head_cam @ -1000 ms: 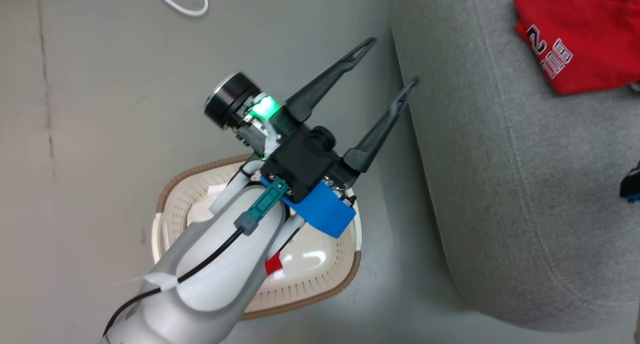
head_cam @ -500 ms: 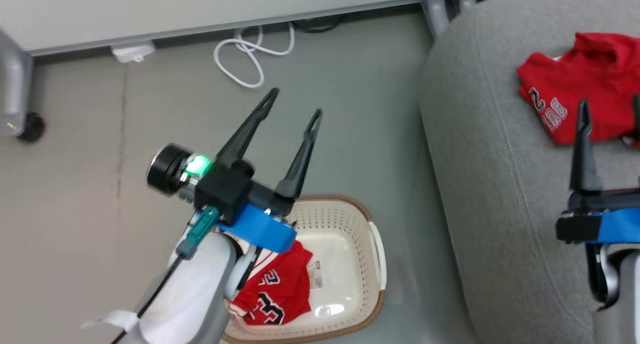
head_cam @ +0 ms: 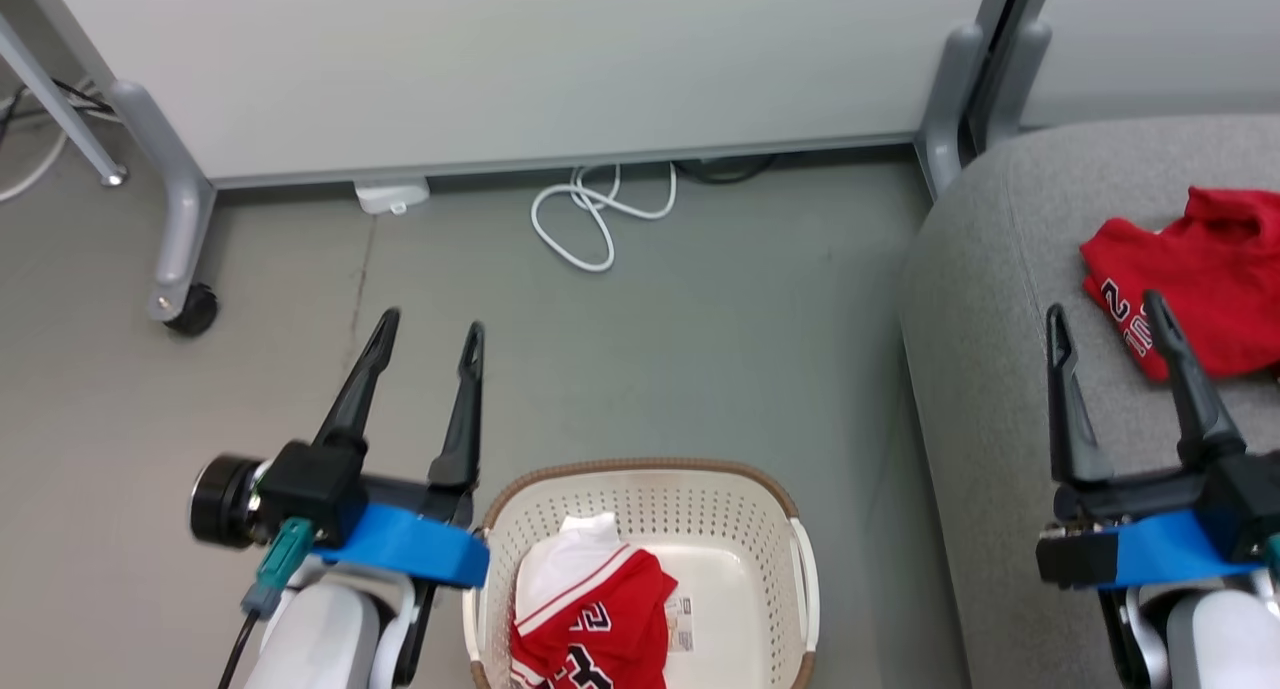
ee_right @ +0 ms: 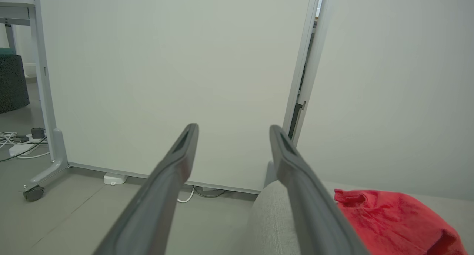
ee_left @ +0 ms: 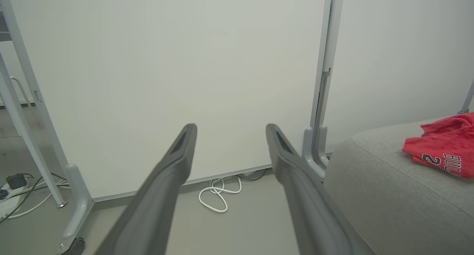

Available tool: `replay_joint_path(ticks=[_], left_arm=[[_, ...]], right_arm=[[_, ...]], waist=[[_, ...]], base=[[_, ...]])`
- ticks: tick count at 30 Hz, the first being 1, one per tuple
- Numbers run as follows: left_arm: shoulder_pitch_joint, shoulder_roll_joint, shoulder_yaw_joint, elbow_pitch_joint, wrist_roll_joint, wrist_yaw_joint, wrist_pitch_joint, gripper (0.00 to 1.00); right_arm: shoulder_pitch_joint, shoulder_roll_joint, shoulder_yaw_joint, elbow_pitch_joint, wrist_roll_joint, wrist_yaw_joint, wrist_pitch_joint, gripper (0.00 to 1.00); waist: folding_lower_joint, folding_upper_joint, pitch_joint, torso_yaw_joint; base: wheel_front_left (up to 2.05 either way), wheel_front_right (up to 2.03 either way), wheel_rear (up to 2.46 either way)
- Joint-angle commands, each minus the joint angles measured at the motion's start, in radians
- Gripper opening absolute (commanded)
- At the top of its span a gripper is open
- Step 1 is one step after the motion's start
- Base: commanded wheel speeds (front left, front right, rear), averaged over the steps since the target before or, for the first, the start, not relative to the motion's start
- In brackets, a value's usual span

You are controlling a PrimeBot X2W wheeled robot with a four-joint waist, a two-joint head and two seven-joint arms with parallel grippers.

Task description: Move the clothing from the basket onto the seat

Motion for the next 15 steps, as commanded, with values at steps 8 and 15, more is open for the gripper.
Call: replay_joint_path(ticks=[8,15], left_arm=[[0.102,-0.014,0.113,-0.015,0.025,0.002,-0.003,1.0],[0.15,-0.035,0.166,-0.032,0.048,-0.011,-0.003,1.0]], right_arm=[[0.104,0.016,0.008,-0.035,0.015,0.0,-0.001,1.0],[0.171,0.019,0.001,-0.056,0.046,0.0,0.0,1.0]], waist=[[0.0001,-0.0001,-0.054,0.011],[0.0001,-0.0001,-0.075,0.002]], base=[[0.0,0.0,0.0],[0.0,0.0,0.0]])
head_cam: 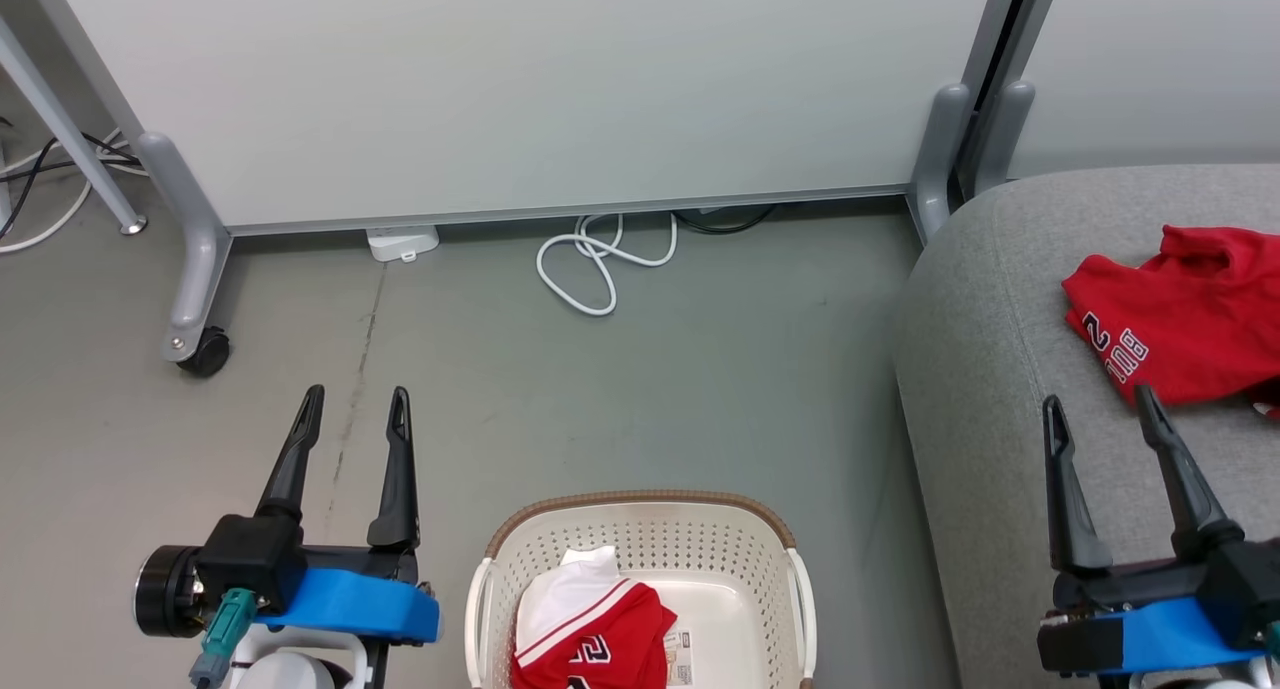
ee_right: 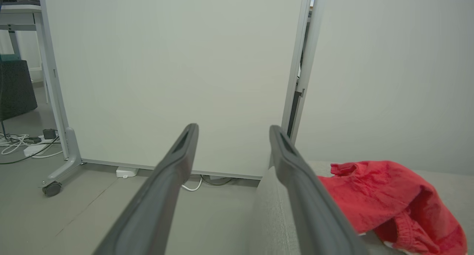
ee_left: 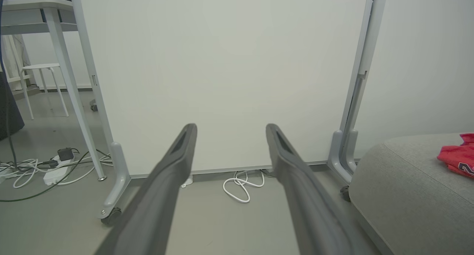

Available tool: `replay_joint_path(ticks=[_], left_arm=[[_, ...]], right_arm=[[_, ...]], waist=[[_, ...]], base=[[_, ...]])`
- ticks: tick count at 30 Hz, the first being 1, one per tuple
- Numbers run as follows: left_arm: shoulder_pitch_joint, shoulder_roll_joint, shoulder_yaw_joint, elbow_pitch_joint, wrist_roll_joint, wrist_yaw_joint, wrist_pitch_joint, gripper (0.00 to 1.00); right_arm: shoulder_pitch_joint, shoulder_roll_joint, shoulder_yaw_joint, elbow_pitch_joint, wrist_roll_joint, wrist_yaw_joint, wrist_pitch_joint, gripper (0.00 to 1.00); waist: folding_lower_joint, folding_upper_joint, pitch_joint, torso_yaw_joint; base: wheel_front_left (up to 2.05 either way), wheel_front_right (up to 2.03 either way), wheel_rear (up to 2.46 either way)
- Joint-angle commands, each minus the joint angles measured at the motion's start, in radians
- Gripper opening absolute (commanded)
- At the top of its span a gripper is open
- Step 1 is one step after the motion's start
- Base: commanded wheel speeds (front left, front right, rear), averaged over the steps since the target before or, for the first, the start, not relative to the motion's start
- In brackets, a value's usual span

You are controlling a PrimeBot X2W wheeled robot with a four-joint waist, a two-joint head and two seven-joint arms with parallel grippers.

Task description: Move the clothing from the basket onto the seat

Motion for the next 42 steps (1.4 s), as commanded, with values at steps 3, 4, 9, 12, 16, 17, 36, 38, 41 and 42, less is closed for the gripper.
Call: replay_joint_path(ticks=[3,4,9,12,16,17,36,38,41,42], left_arm=[[0.013,-0.005,0.02,-0.01,0.013,-0.008,-0.003,1.0],[0.013,-0.007,0.024,-0.011,0.018,-0.012,-0.003,1.0],[0.012,-0.017,0.044,-0.014,0.028,-0.021,-0.003,1.0],[0.014,-0.022,0.05,-0.014,0.035,-0.024,-0.003,1.0],[0.016,-0.027,0.058,-0.01,0.042,-0.031,-0.003,1.0],[0.016,-0.028,0.061,-0.009,0.043,-0.032,-0.003,1.0],[-0.016,-0.033,0.064,0.006,0.076,-0.056,-0.003,1.0],[-0.035,-0.025,0.047,0.015,0.087,-0.06,-0.003,1.0],[-0.062,-0.015,0.026,0.028,0.098,-0.065,-0.003,1.0],[-0.076,-0.01,0.013,0.039,0.1,-0.068,-0.003,1.0]], right_arm=[[0.033,0.002,0.003,-0.003,0.017,0.0,0.0,1.0],[0.038,0.002,0.005,0.0,0.019,0.0,0.0,1.0],[0.057,0.002,0.013,0.008,0.033,0.0,0.0,1.0],[0.056,0.002,0.017,0.011,0.037,0.0,-0.001,1.0],[0.056,0.002,0.02,0.014,0.039,0.0,-0.001,1.0],[0.056,0.002,0.02,0.013,0.039,0.0,-0.001,1.0],[0.047,0.002,0.025,0.012,0.043,0.0,-0.001,1.0],[0.038,0.002,0.03,0.01,0.042,0.0,-0.001,1.0],[0.026,0.002,0.037,0.007,0.036,0.0,-0.001,1.0],[0.02,0.002,0.04,0.005,0.034,0.0,-0.001,1.0]], waist=[[0.0001,-0.0001,-0.004,-0.007],[0.0001,-0.0001,-0.004,-0.008],[0.0001,-0.0001,-0.009,-0.009],[0.0001,-0.0001,-0.011,-0.009],[0.0001,-0.0001,-0.016,-0.008],[0.0001,-0.0001,-0.017,-0.008],[0.0001,-0.0001,-0.02,-0.015],[0.0001,-0.0001,-0.013,-0.016],[0.0001,-0.0001,-0.002,-0.018],[0.0001,-0.0001,0.003,-0.019]], base=[[0.0,0.0,0.0],[0.0,0.0,0.0],[0.0,0.0,0.0],[0.0,0.0,0.0],[0.0,0.0,0.0],[0.0,0.0,0.0],[0.0,0.0,0.0],[0.0,0.0,0.0],[0.0,0.0,0.0],[0.0,0.0,0.0]])
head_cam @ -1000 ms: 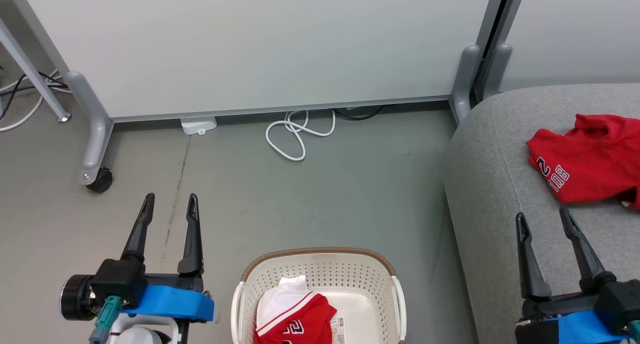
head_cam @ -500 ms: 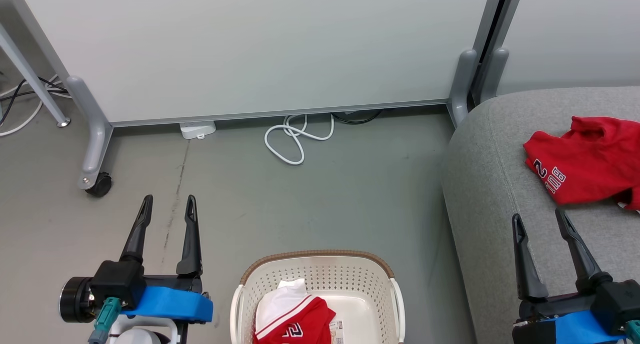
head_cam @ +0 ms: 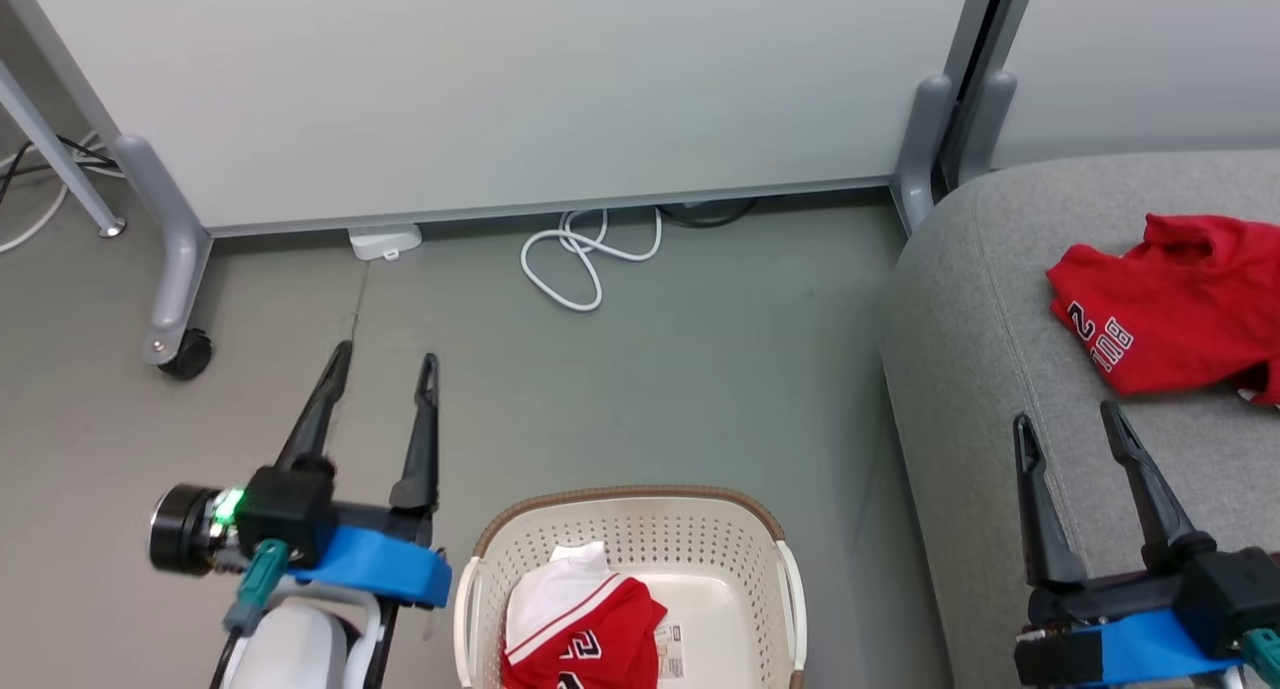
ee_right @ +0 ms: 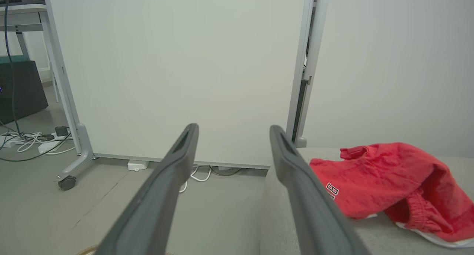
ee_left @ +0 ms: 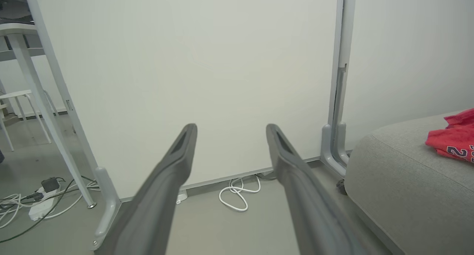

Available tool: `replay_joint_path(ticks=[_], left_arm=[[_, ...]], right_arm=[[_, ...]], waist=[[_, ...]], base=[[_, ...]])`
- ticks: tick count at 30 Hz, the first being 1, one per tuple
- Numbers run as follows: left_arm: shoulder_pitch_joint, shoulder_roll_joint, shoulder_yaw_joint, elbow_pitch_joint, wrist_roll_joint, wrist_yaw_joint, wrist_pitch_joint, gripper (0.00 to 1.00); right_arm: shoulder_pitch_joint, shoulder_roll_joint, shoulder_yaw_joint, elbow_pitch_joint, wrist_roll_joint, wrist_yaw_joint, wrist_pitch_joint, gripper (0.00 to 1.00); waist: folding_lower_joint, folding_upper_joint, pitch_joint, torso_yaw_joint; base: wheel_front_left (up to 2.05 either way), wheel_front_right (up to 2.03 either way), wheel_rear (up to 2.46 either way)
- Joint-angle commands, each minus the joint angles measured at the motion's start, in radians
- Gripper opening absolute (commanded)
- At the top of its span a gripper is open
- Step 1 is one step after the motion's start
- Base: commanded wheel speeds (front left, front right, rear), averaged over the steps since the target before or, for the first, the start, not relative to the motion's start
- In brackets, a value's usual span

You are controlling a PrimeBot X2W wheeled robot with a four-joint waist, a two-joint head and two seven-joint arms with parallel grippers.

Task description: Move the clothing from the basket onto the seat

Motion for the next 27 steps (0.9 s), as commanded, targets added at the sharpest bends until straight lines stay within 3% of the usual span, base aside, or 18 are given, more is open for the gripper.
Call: replay_joint_path(ticks=[1,13,27], left_arm=[[-0.038,0.018,-0.025,0.02,0.015,-0.005,-0.003,1.0],[-0.238,0.082,-0.252,0.232,0.021,-0.012,-0.003,1.0],[-0.461,0.147,-0.563,0.566,-0.011,-0.01,-0.003,1.0]], right_arm=[[-0.022,0.001,0.007,-0.006,-0.01,0.0,0.0,1.0],[-0.124,0.001,0.04,-0.037,-0.047,0.0,0.0,1.0],[-0.28,0.001,0.087,-0.074,-0.096,0.0,0.0,1.0]], waist=[[0.0,0.0,0.012,-0.003],[0.0,0.0,0.148,-0.046],[0.0,0.0,0.379,-0.107]], base=[[0.0,0.0,0.0],[0.0,0.0,0.0],[0.0,0.0,0.0]])
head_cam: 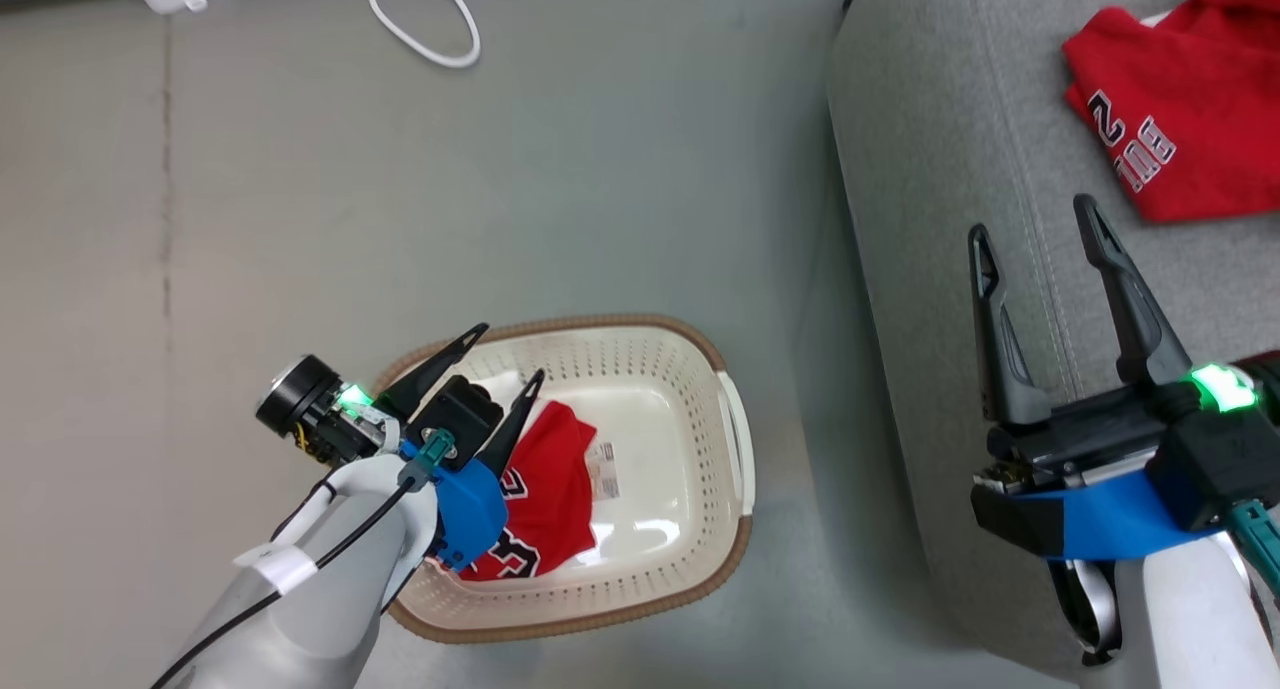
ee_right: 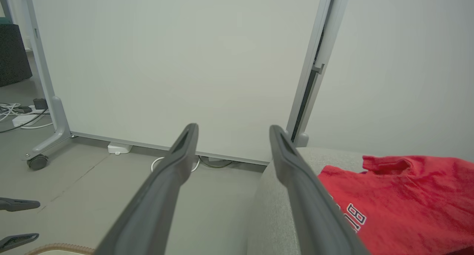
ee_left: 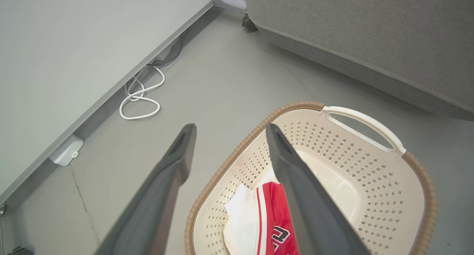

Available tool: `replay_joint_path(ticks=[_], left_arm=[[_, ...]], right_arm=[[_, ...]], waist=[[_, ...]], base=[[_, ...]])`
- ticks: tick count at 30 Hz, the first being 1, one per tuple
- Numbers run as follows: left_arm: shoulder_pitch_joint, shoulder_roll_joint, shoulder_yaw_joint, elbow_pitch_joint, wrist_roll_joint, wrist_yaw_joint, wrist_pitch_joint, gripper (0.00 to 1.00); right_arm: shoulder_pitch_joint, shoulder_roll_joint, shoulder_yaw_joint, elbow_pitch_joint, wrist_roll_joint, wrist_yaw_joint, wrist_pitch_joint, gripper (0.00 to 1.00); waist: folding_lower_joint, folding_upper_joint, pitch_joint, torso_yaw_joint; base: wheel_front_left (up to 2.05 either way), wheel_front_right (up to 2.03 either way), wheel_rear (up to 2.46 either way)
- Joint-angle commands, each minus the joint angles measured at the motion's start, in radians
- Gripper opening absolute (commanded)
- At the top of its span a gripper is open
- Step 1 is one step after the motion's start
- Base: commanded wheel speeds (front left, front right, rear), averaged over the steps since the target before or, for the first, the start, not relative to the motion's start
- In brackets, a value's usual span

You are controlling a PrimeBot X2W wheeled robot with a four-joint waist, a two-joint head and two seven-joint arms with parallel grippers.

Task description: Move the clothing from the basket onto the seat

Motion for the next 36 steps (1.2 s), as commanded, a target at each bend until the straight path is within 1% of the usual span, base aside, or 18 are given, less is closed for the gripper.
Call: replay_joint_path(ticks=[1,5,6,10,16,22,25,31,36], left_arm=[[-0.028,0.005,-0.016,0.022,-0.007,0.0,-0.003,1.0],[-0.084,0.014,-0.092,0.12,-0.011,0.0,-0.003,1.0],[-0.112,0.017,-0.125,0.179,-0.013,0.0,-0.003,1.0],[-0.171,0.011,-0.198,0.282,-0.001,0.0,-0.002,1.0],[-0.246,-0.001,-0.298,0.406,0.017,0.0,0.053,1.0],[-0.298,0.0,-0.391,0.451,0.032,0.0,0.12,1.0],[-0.323,0.009,-0.432,0.462,0.034,0.0,0.151,1.0],[-0.39,0.029,-0.471,0.472,0.027,0.0,0.224,1.0],[-0.427,0.041,-0.493,0.476,0.022,0.0,0.254,1.0]], right_arm=[[-0.018,0.0,0.002,-0.006,-0.005,0.0,0.0,1.0],[-0.053,0.0,0.011,-0.02,-0.014,0.0,0.0,1.0],[-0.069,0.0,0.015,-0.024,-0.018,0.0,0.0,1.0],[-0.1,0.0,0.022,-0.033,-0.022,0.0,0.0,1.0],[-0.132,0.0,0.03,-0.048,-0.02,0.0,0.0,1.0],[-0.159,0.0,0.036,-0.069,-0.021,0.0,0.0,1.0],[-0.168,0.0,0.041,-0.083,-0.019,0.0,0.0,1.0],[-0.172,0.0,0.036,-0.125,-0.033,0.0,0.0,1.0],[-0.173,0.0,0.031,-0.156,-0.04,0.0,0.0,1.0]], waist=[[-0.0003,0.0,0.021,0.003],[-0.0003,0.0,0.084,-0.015],[-0.0003,0.0,0.115,-0.024],[-0.0003,0.0,0.174,-0.041],[-0.0003,0.0,0.256,-0.06],[-0.0003,0.0,0.342,-0.073],[-0.0003,0.0,0.382,-0.083],[-0.0003,0.0,0.458,-0.098],[-0.0003,0.0,0.506,-0.105]], base=[[0.0,0.0,0.0],[0.0,0.0,0.0],[0.0,0.0,0.0],[0.0,0.0,0.0],[0.0,0.0,0.0],[0.0,0.0,0.0],[0.0,0.0,0.0],[0.0,0.0,0.0],[0.0,0.0,0.0]])
